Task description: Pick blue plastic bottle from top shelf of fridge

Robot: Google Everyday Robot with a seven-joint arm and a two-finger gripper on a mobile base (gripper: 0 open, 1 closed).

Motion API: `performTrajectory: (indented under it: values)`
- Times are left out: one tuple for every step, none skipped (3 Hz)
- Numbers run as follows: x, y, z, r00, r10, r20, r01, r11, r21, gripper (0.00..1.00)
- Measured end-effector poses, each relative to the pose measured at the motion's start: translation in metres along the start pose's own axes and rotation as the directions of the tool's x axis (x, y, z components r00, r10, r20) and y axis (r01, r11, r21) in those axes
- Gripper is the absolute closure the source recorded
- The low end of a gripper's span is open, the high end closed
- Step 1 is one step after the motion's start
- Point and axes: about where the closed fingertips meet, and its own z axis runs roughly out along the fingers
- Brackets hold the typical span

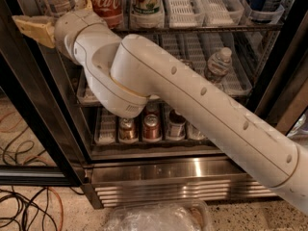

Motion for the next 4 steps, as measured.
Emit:
performTrajectory:
  values:
    - [-0.0001,-0.0007,0.0006,1.000,-0.004,0.004,0.004,1.0000,0.008,0.23]
    - [-0.0002,-0.0031,0.0001,1.000,-0.006,0.006,0.006,0.9999,0.013,0.39]
    - [0.0002,-0.0082,-0.0008,1.000,-0.006,0.006,0.006,0.9999,0.013,0.34]
    - [0.0078,-0.0059,-0.0094,1.000,0.023,0.010,-0.024,0.9987,0.044,0.31]
